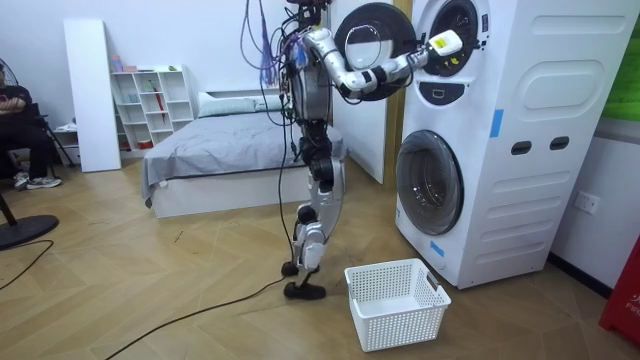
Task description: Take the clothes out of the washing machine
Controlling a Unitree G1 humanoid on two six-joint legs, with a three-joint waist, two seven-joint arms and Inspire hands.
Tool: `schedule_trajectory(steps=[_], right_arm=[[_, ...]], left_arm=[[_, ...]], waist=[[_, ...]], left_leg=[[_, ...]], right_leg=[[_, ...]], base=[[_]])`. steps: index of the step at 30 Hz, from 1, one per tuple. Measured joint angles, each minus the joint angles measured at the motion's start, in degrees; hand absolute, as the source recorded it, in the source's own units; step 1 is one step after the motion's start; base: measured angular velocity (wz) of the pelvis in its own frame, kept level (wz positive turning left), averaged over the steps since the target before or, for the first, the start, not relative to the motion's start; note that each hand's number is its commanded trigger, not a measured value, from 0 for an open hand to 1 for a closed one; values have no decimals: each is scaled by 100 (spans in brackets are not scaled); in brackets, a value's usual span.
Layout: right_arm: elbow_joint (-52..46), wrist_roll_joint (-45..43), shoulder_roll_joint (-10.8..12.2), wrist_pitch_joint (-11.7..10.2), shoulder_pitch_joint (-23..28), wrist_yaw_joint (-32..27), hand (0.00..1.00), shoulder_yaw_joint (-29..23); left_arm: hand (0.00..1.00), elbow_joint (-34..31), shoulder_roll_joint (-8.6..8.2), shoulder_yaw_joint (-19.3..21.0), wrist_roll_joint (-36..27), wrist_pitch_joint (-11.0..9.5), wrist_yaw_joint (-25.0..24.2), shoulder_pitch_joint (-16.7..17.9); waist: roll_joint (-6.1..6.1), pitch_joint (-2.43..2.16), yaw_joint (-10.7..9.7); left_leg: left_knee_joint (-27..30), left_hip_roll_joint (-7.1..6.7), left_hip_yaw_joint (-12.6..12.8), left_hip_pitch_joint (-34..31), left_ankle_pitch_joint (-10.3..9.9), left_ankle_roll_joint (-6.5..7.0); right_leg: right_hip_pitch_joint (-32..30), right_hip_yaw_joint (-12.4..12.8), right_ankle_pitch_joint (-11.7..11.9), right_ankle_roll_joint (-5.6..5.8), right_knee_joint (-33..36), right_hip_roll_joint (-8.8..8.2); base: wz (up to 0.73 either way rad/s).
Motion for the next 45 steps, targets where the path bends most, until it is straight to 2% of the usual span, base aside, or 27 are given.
schedule_trajectory(steps=[1, 2, 3, 4, 5, 6, 7, 9, 11, 13, 16, 18, 21, 26, 28, 33, 38, 40, 45], right_arm=[[-57, 1, 23, -35, -33, -14, 0, 1], [-91, -1, 22, -37, -88, -16, 0, 20], [-136, 3, 11, -33, -268, -42, 0, 48], [-122, 15, 22, -22, -268, -206, 0, 23], [-107, 64, 18, 23, -263, -304, 0, 22], [-100, 195, 9, 100, -276, -379, 0, -7], [-97, 325, 16, 142, -280, -359, 0, -20], [-82, 587, 24, 150, -284, -216, 0, -15], [-73, 859, 23, 153, -284, -87, 0, -14], [-96, 1160, 23, 153, -299, 82, 0, -8], [-75, 1474, 24, 153, -307, 314, 0, 24], [-75, 1610, 27, 153, -312, 477, 0, 49], [-76, 1708, 94, 154, -313, 668, 0, 71], [-78, 1687, 186, 156, -313, 821, 0, 176], [-78, 1727, 186, 159, -313, 868, 0, 320], [-82, 1931, 187, 159, -325, 938, 0, 466], [-86, 2057, 187, 159, -338, 955, 0, 493], [-85, 2056, 190, 159, -339, 935, 0, 492], [-85, 2043, 300, 158, -340, 883, 0, 480]], left_arm=[[0, 3, 84, 49, 12, -44, 7, -8], [0, 8, 116, 97, 22, -52, 7, -6], [0, 54, 121, 204, 63, -57, 15, 69], [0, 208, 40, 235, 72, -32, 43, 82], [0, 201, 31, 209, 65, -20, 43, 88], [0, 134, 32, 112, 64, -12, 43, 80], [0, 46, 31, 27, 65, 0, 50, 64], [0, 11, 34, 16, 65, 52, 54, 10], [0, 14, 41, 16, 65, 115, 55, 6], [0, 37, 49, 10, 62, 142, 60, 28], [0, 41, 40, 13, 57, 149, 73, 72], [0, 40, 37, 11, 59, 148, 93, 78], [0, 34, 22, 10, 62, 151, 96, 91], [0, 32, 18, 10, 62, 179, 58, 103], [0, 27, 19, 3, 59, 211, 52, 119], [0, -40, 21, -59, 56, 211, 52, 139], [0, -61, 31, -89, 7, 208, 53, 127], [0, -59, 31, -90, 6, 209, 54, 126], [0, -20, 5, -91, 8, 211, -1, 129]], waist=[[-48, -28, 61], [-74, -24, 97], [-166, -23, 121], [-53, -4, -31], [-54, -4, -64], [-67, 7, -66], [-69, 6, -42], [-84, 17, -26], [-100, 6, 87], [-107, 1, 126], [-57, 30, 260], [-37, 42, 298], [1, 37, 410], [19, 4, 432], [11, -34, 441], [-21, -60, 452], [-45, -47, 452], [-57, -5, 453], [-74, 14, 446]], left_leg=[[2, 98, -268, -54, -4, -7], [21, 140, -271, -94, -31, -53], [72, 142, -186, -72, -220, -354], [114, 289, -131, -15, -413, -604], [72, 326, 64, 14, -370, -670], [-112, 449, 357, 20, -304, -707], [-139, 499, 437, -6, -255, -604], [-140, 465, 485, -37, -210, -463], [-135, 446, 474, -44, -206, -456], [-132, 392, 431, -78, -193, -425], [-131, 351, 443, -105, -210, -379], [-95, 332, 442, -148, -211, -383], [-76, 311, 441, -154, -213, -395], [-69, 338, 428, -172, -210, -406], [-37, 343, 431, -168, -210, -406], [-40, 369, 435, -133, -209, -405], [-41, 368, 435, -108, -209, -405], [-38, 363, 434, -105, -209, -405], [-51, 343, 408, -127, -216, -414]], right_leg=[[-327, 266, 14, -269, -457, 261], [-511, 322, 226, -451, -830, 315], [-840, 102, 1362, -515, -1204, 238], [-772, 38, 1237, -458, -939, 263], [-737, 42, 1237, -458, -910, 259], [-691, 182, 1237, -458, -896, 255], [-684, 236, 1211, -412, -896, 269], [-685, 113, 1177, -358, -899, 232], [-674, 3, 1175, -354, -898, 212], [-671, -15, 1115, -304, -889, 151], [-675, -22, 1072, -323, -873, 124], [-689, -24, 1060, -341, -871, 108], [-688, -15, 1042, -366, -865, 122], [-692, -40, 1001, -381, -865, 139], [-690, -46, 992, -381, -865, 144], [-654, -52, 983, -365, -868, 134], [-624, -51, 977, -356, -869, 119], [-617, -55, 975, -356, -874, 121], [-618, -80, 961, -361, -874, 127]], base=[[-48], [-65], [-15], [12], [52], [38], [33], [24], [9], [16], [3], [5], [0], [4], [0], [0], [0], [0], [4]])
